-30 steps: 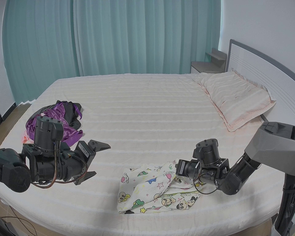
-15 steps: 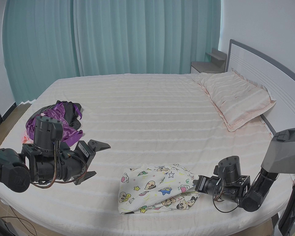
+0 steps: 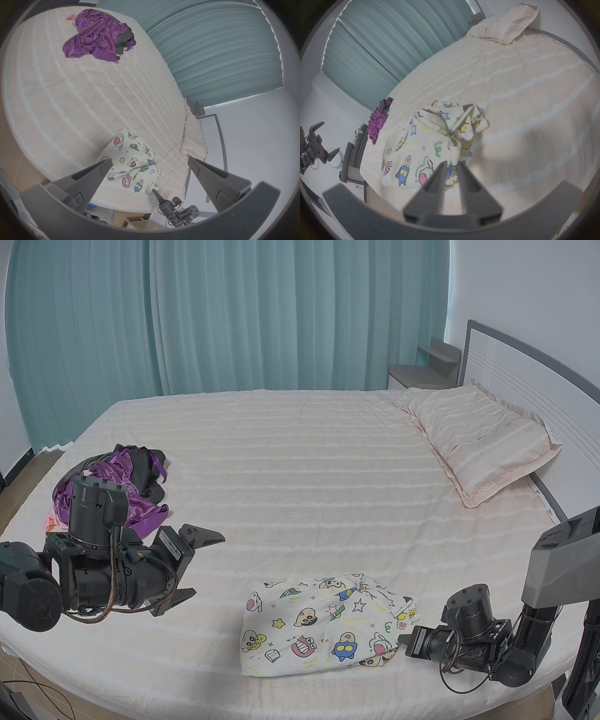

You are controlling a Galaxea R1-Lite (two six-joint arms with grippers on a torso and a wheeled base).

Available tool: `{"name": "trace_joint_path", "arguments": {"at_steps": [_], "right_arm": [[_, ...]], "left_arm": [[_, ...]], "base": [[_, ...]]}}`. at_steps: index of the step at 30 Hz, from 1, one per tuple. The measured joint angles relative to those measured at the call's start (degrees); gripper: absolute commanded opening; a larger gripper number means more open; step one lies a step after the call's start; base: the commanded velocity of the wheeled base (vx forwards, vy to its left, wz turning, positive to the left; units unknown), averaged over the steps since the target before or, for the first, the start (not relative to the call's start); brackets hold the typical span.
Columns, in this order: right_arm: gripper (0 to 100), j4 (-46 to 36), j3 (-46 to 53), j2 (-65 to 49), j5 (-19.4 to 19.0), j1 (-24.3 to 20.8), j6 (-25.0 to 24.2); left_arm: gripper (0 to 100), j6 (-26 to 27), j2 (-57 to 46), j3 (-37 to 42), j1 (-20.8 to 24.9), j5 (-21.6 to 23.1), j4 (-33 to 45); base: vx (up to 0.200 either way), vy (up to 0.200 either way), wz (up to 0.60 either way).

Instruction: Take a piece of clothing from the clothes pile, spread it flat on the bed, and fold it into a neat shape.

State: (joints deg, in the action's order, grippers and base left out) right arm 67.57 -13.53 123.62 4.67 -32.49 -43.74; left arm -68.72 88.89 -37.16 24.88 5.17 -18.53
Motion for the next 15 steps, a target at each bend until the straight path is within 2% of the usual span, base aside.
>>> {"name": "trace_joint_path", "arguments": {"at_steps": [11, 15], "right_arm": [[100, 5.4, 1.5, -2.1, -0.5, 1.3, 1.9], [100, 5.8, -1.8, -2.0, -5.2, 3.4, 5.0]], "left_arm": [[100, 0.0, 0.0, 0.0, 0.0, 0.0, 0.0], [100, 0.0, 0.0, 0.0, 0.0, 0.0, 0.0]], "base": [[0.0, 0.0, 0.0], [0.0, 0.0, 0.0]]}}
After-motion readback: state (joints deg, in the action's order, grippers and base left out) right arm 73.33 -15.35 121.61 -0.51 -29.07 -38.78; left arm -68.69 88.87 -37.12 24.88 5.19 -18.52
